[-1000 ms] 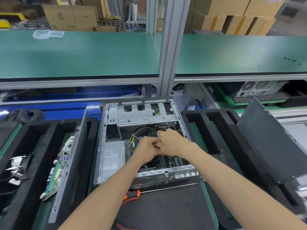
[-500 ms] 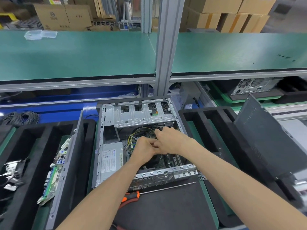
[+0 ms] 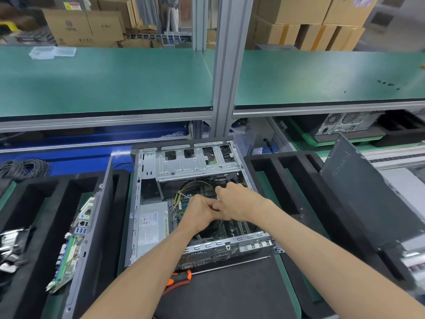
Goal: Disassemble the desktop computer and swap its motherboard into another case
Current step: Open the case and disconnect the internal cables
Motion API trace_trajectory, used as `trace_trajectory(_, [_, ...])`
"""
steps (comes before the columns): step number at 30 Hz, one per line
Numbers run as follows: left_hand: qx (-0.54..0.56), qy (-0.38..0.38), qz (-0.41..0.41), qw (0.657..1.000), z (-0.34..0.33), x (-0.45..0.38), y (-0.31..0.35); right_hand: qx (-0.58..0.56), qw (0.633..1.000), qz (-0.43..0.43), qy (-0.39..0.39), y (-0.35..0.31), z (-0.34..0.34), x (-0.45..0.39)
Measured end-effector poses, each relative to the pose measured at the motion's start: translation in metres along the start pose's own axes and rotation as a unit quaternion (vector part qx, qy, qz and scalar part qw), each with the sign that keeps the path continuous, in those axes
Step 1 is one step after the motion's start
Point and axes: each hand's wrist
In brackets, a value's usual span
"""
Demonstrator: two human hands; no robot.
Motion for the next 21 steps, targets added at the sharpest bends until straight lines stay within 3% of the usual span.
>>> trace_trajectory(6, [0.024,-0.061,-0.015,0.998,-0.002,0.001,-0.001,-0.068,0.997,0.041,-0.014,0.012,0.004,0.006])
trace_trajectory(11, [-0.004,-0.03,0.008,1.0,-0.001,-0.001,-0.002,-0.122,0.992,0.018,-0.005,0.012,0.004,0.011])
trace_trajectory(15, [0.017,0.003,0.003,1.0,-0.001,-0.001,-0.001,-0.083,0.995,-0.046,0.023,0.001,0.001,0.001])
trace_trajectory(21, [0.009,-0.036,-0.018,0.999,0.0,0.002,0.0,-0.089,0.995,0.036,-0.033,-0.001,0.008,0.003])
Point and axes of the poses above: each hand's wrist, its own x-axis away from the middle knuckle, its own z-axis out of the back of the hand, y = z × x, and after that the axes turned 5 degrees about -x, right-handed
